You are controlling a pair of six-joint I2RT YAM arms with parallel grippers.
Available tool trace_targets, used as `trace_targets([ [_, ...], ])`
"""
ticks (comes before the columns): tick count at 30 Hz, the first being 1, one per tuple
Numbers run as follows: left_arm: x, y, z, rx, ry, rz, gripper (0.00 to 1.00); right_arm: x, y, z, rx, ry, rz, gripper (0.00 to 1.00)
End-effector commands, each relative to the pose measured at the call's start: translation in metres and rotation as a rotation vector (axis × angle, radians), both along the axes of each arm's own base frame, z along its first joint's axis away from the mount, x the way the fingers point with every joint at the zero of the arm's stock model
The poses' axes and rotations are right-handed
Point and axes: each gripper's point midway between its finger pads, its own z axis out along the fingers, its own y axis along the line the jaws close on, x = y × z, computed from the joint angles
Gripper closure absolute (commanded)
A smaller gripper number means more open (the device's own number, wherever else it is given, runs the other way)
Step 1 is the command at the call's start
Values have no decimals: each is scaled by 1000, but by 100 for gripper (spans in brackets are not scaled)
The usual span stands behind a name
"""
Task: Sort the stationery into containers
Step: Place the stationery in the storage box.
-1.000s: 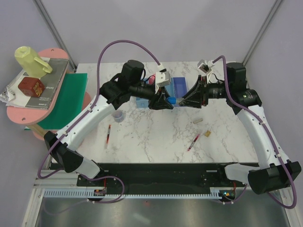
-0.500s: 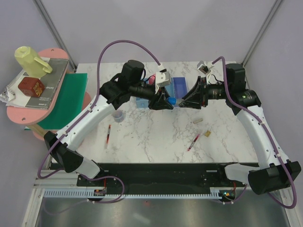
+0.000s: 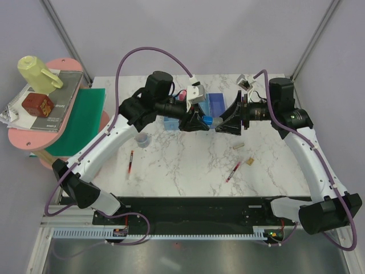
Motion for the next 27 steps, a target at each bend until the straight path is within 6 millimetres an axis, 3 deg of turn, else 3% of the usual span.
trace_targets([
  [1, -10, 2, 61, -130, -186, -37, 98, 10, -3, -10, -40, -23, -43, 16],
  [2, -10, 3, 59, -124, -184, -35, 98, 12, -3, -10, -41, -30, -49, 4],
  [3, -11, 4, 58, -118, -185, -36, 98, 12, -4, -8, -42, -31, -52, 2],
  [8, -4, 12, 43, -59, -234, -7, 98, 14, -6, -8, -62, -40, -75, 2],
  [13, 22, 38, 4, 126, -334, 89, 98, 13, -10, 3, -85, -96, -91, 2],
  [20, 87, 90, -49, 383, -377, 259, 98, 17, -17, 9, -138, -163, -133, 2],
  [27, 166, 133, -67, 600, -434, 363, 98, 19, -27, 2, -211, -200, -171, 2],
])
